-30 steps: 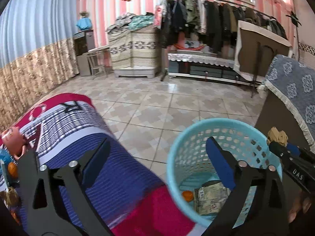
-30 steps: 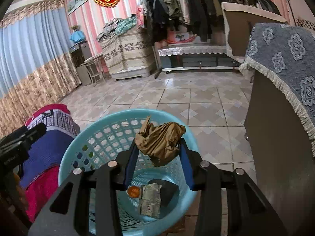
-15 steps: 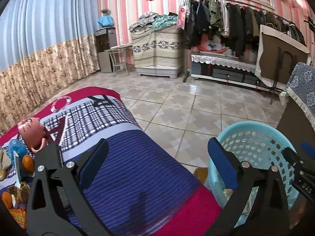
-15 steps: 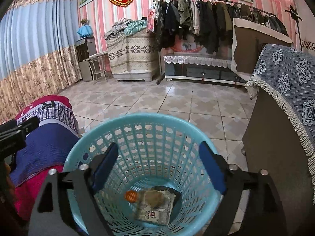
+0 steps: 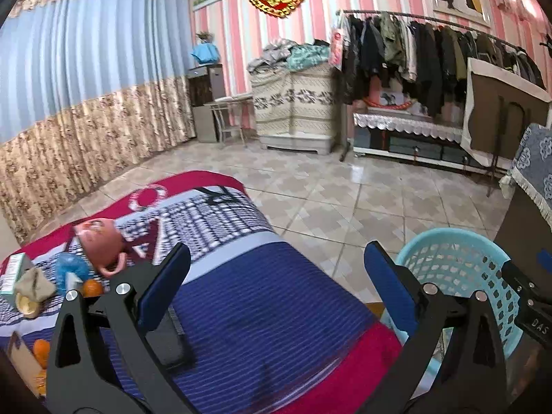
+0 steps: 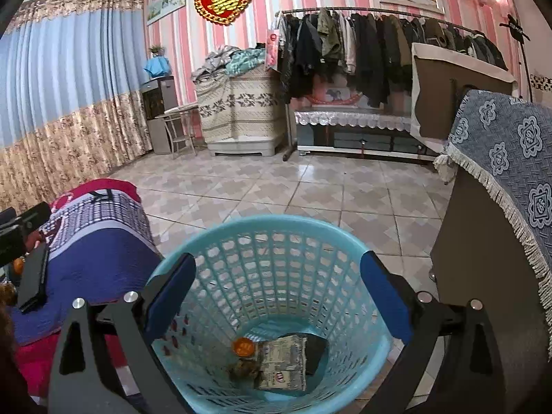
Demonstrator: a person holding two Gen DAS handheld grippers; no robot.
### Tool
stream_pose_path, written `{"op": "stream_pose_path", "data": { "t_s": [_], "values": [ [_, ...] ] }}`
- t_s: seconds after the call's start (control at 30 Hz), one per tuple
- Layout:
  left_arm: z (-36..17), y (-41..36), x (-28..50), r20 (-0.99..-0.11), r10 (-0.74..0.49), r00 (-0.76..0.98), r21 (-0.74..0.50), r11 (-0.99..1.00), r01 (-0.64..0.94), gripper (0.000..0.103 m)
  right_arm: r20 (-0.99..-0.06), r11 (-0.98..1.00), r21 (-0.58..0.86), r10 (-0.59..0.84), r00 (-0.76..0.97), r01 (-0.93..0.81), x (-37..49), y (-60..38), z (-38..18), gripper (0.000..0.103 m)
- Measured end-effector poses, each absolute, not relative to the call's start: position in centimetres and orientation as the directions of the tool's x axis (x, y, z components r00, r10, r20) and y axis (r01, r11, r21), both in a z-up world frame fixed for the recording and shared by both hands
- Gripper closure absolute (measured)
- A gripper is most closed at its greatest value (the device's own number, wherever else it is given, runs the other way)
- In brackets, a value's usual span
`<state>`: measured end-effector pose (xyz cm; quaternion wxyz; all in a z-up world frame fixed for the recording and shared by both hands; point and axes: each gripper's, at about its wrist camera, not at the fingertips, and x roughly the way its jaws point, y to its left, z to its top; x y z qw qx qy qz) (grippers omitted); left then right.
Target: Collect trash
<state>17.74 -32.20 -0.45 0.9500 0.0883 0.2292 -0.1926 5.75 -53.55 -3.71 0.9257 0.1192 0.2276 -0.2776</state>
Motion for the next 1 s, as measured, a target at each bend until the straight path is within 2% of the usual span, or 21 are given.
{"op": "stream_pose_path", "data": {
  "t_s": [0.17, 0.57, 1.0],
  "values": [
    [0.7, -28.6, 16.5, -0.456, -0.305, 0.836, 0.05, 0.929, 0.366, 0.006, -0.468, 0.848, 0.097, -0.423, 0.776, 0.521, 6.4, -51.2, -2.7, 0.007],
    [2.2, -16.7, 13.9, -0.463, -0.144, 0.874, 0.072, 0.977, 0.199, 0.006, -0.421, 0.934, 0.064, -0.293, 0.858, 0.351, 8.4, -42.6, -0.8, 0.005],
    [0.7, -3.3, 10.7, -0.469, 0.032, 0.882, 0.088, 0.996, 0.011, 0.006, -0.441, 0.985, -0.021, -0.162, 0.883, 0.17, 10.4, -33.8, -0.8, 0.005]
  ]
}}
